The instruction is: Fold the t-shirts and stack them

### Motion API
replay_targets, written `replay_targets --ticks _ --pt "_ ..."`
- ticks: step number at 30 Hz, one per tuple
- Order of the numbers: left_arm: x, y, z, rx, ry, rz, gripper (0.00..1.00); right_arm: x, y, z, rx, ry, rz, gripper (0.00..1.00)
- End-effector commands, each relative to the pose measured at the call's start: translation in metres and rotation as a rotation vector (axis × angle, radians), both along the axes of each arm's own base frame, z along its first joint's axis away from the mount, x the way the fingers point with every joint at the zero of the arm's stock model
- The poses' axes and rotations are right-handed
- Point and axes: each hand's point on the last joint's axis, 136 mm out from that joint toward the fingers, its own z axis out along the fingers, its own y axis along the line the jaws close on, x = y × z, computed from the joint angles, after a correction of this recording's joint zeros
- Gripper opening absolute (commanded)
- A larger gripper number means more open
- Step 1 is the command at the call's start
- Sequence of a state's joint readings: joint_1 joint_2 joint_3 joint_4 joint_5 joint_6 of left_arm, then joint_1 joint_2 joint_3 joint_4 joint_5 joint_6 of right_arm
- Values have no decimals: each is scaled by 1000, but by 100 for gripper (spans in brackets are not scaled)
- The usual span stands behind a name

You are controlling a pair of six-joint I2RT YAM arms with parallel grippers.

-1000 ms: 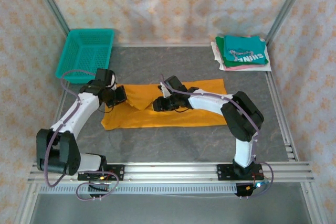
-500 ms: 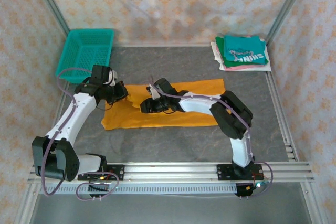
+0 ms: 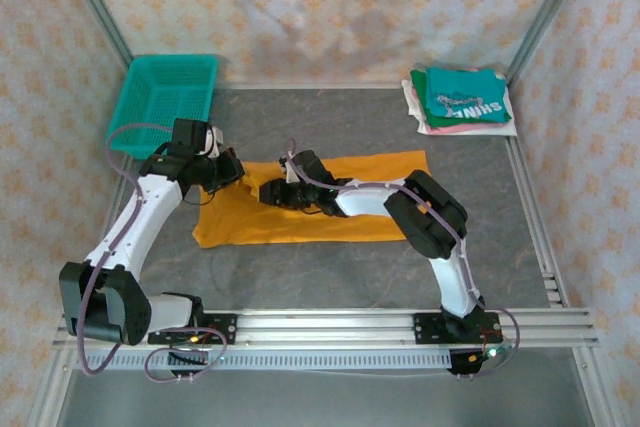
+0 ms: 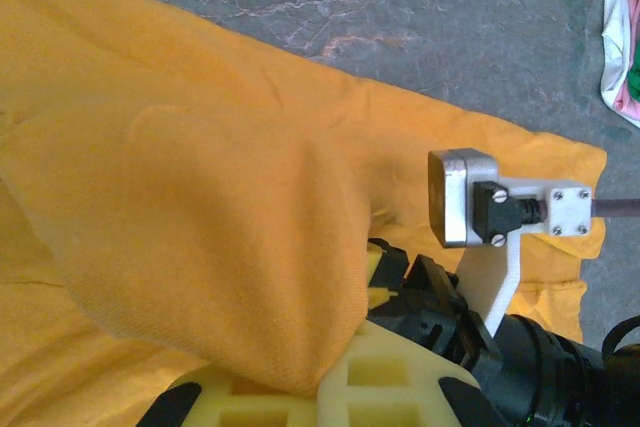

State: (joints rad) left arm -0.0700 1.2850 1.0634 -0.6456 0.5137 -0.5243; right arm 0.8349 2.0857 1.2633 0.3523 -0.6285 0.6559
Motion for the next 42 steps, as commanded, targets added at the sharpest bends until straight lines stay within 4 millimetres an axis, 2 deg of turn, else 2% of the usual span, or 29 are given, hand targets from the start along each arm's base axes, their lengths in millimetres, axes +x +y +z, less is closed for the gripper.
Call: replay_targets --ticks 1,8,11,13,19,26,31,36,42 --pt "0 1 6 -11 1 4 0 16 2 4 53 -30 -79 37" --pt "-1 4 5 6 -4 16 0 23 -10 2 35 -42 -162 14" --pt "-1 12 3 42 -15 44 0 21 -16 8 32 -54 -177 4" --pt "-2 17 1 65 -13 60 0 17 -14 17 49 -52 -156 0" --pt "-6 22 -7 93 8 59 0 1 -11 41 87 27 -85 0" --pt "-31 30 -16 140 50 36 0 -18 -25 36 41 257 -39 0" --pt "-48 35 -21 158 70 36 0 -34 -38 37 -26 337 -6 0" --pt "-54 37 -23 170 82 28 0 -35 -45 43 -23 401 -10 1" --pt "-60 38 -16 173 77 22 0 -33 -52 55 -4 452 -33 3"
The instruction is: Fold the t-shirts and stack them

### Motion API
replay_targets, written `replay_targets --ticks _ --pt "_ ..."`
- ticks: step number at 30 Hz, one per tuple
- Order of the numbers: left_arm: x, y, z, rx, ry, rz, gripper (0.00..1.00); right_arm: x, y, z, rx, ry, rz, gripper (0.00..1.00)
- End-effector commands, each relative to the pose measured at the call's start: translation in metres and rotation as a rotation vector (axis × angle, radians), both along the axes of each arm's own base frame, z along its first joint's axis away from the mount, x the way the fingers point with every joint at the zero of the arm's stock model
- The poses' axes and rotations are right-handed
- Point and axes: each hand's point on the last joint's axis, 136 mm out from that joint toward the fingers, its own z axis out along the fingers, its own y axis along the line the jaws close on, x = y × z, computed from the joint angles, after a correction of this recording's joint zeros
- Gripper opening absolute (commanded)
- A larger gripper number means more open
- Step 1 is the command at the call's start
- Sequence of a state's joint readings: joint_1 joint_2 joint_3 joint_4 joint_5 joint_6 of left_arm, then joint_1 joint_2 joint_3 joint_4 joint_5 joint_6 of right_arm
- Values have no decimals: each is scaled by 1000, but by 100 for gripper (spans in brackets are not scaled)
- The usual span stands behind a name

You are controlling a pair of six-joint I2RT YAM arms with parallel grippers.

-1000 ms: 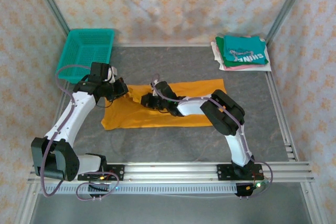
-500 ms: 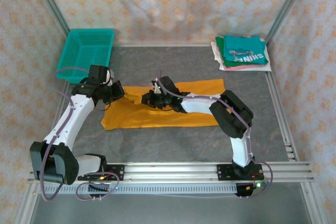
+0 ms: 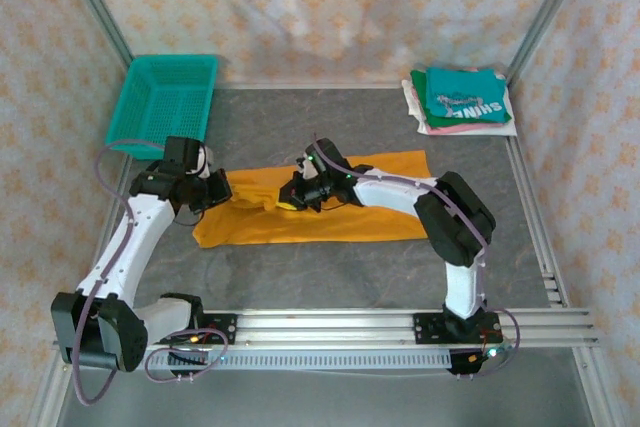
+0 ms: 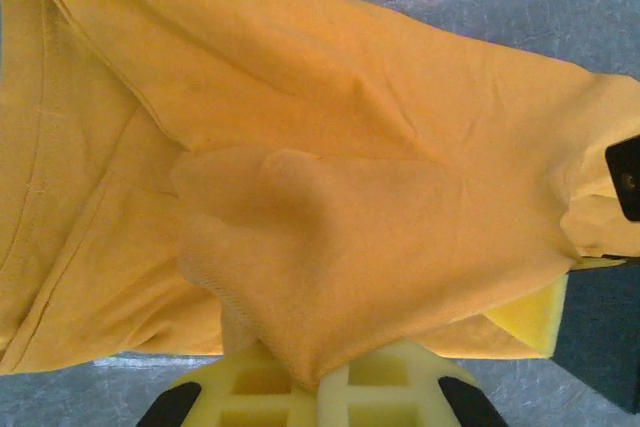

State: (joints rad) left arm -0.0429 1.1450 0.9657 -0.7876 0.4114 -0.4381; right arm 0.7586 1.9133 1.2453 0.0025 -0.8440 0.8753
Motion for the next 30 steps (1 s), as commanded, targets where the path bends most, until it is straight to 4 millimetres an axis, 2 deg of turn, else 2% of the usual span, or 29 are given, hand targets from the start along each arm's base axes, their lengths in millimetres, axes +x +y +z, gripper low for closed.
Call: replay_targets --ticks 1,2,3,4,6,9,12,14,16,17,19,21,25,30 --pt "-13 10 3 42 14 5 0 1 -7 27 17 34 -20 4" --pt "-16 11 2 44 22 1 0 0 -8 28 9 30 -19 6" --pt "-19 10 0 46 33 -10 8 -2 -11 26 -14 33 -10 14" --pt "-24 9 -3 45 46 -21 25 -5 -14 20 -52 43 4 19" --pt "-33 8 -8 42 74 -31 38 -9 -25 6 -136 54 13 22" --pt "-41 9 -6 45 67 -26 39 -7 -43 -5 -227 29 -20 24" --pt "-34 12 -1 44 2 10 31 1 -56 -10 -329 -28 -27 30" --pt "-24 13 0 32 -31 27 25 9 -58 -12 -367 -64 -25 31" --pt "-10 18 -4 32 -29 53 24 19 -58 -14 -405 -103 -20 31" --pt "-4 20 -7 36 -26 56 25 23 -57 -16 -414 -122 -15 31" --pt "12 30 -16 55 -18 85 37 30 -50 -16 -407 -155 8 32" --pt "30 38 -23 30 -17 115 38 37 -44 -13 -391 -178 8 32" --pt "58 68 -39 57 14 205 38 48 -37 -5 -365 -236 0 32" --pt "78 81 -60 68 66 235 38 55 -49 -4 -388 -256 -26 33"
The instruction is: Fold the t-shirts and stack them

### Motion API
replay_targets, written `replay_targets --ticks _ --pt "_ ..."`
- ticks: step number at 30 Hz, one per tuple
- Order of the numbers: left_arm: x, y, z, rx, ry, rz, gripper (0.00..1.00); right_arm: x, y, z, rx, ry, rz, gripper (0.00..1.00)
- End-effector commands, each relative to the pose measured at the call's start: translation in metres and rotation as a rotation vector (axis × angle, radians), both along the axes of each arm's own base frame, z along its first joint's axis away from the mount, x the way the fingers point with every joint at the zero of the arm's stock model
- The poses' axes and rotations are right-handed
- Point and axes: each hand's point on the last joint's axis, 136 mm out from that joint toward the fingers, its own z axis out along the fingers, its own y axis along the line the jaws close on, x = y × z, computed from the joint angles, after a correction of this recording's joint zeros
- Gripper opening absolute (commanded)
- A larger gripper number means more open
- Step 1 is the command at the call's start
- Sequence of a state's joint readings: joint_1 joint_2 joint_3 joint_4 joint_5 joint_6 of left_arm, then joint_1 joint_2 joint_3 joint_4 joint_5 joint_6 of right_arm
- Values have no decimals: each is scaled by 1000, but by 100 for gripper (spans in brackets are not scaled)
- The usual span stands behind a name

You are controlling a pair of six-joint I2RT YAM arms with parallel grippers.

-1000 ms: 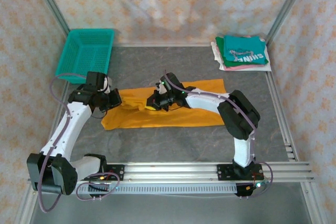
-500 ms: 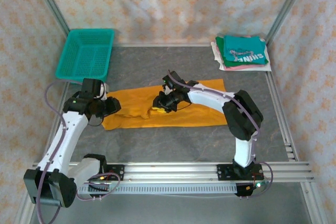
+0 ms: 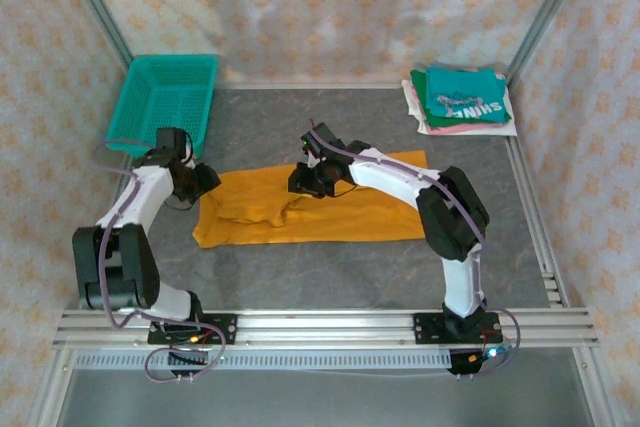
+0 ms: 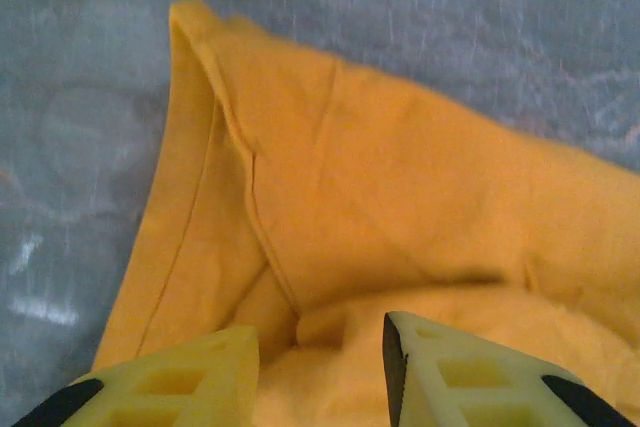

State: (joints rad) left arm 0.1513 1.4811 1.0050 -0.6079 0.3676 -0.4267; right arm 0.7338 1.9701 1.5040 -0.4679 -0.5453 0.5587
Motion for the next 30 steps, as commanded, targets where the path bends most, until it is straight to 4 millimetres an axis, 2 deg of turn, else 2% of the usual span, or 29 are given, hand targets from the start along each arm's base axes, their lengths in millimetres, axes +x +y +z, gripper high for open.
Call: replay_targets --ticks 1,6,9,14,17,18,19,25,30 --pt "24 9 1 22 -45 28 39 17 -13 11 -6 -74 -38 33" --pt "31 4 -26 -15 -2 20 42 27 -42 12 8 -111 -123 34" --pt "34 4 -37 -25 22 21 49 28 -59 11 -1 -110 -147 34" --pt "43 -1 -49 -49 13 14 48 26 -79 4 -33 -112 -168 35" --pt "48 -4 -55 -69 7 15 30 28 -92 -6 -63 -106 -195 35" --pt "50 -4 -55 -76 3 16 19 29 -97 -10 -72 -102 -210 35" --pt "52 -5 -54 -81 -3 16 16 30 -103 -14 -80 -99 -226 35" --pt "56 -5 -37 -73 -33 12 2 43 -143 -50 -165 -71 -317 35" --pt "62 1 -20 -43 -48 10 0 50 -167 -82 -234 -31 -361 34"
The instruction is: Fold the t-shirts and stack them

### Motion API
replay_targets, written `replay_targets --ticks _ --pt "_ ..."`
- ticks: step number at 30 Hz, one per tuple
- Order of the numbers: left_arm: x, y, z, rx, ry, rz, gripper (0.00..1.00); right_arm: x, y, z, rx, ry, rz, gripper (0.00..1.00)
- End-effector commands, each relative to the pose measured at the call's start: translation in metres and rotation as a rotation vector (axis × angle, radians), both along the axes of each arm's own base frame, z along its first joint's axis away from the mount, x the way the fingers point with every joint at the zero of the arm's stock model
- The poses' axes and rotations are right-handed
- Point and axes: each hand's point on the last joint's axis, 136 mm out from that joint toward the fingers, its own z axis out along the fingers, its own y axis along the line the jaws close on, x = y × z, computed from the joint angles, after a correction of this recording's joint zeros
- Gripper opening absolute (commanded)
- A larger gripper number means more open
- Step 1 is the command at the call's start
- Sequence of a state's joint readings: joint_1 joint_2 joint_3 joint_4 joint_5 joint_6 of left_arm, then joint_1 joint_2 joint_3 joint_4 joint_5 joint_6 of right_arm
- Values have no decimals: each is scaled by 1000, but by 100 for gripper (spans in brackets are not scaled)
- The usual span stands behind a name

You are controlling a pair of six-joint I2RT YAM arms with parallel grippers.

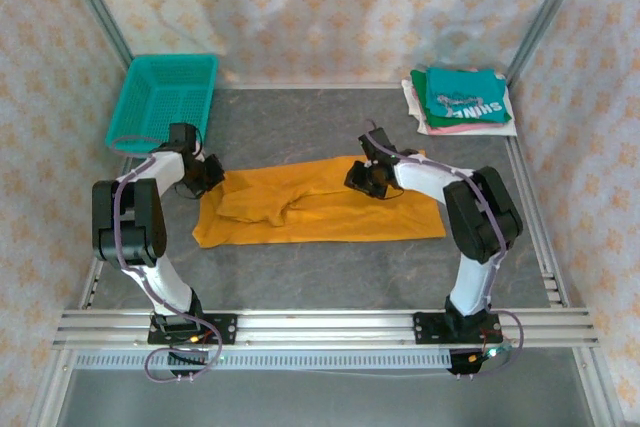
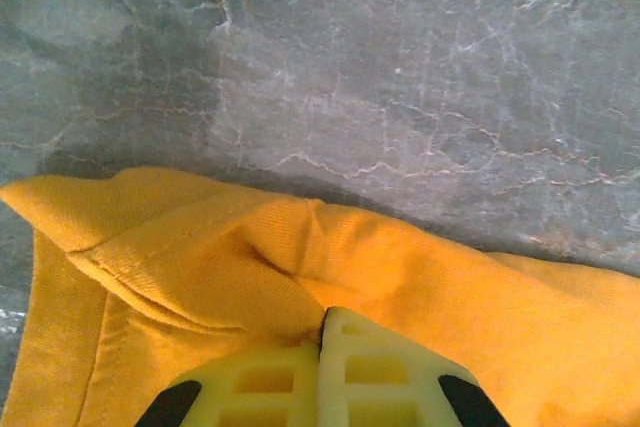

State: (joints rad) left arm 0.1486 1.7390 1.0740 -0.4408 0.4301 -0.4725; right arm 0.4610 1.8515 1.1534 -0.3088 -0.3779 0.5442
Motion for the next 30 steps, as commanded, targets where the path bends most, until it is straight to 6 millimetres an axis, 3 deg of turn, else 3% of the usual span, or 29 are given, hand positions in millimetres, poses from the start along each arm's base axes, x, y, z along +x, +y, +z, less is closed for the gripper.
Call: replay_targets --ticks 1,7,18,19,23,24,25,27,30 --pt "16 8 31 42 -70 0 0 3 -15 -29 -69 23 -22 34" --pt "30 17 46 69 -72 -4 0 -6 -28 -56 -108 89 -61 33" --pt "57 34 48 111 -53 4 0 -15 -45 -70 -123 133 -122 31" --pt "57 39 45 129 -44 9 6 -15 -46 -70 -125 135 -125 30" --pt "56 57 39 156 -24 53 10 -16 -47 -67 -127 133 -130 30" --pt "57 61 40 165 -23 60 19 -16 -48 -67 -128 130 -132 30" --pt "58 63 43 175 -22 63 22 -16 -48 -65 -127 129 -132 30" --pt "62 60 54 166 -56 61 23 -15 -45 -61 -111 121 -124 30" --pt "60 46 74 131 -114 49 34 -10 -40 -48 -89 105 -112 32"
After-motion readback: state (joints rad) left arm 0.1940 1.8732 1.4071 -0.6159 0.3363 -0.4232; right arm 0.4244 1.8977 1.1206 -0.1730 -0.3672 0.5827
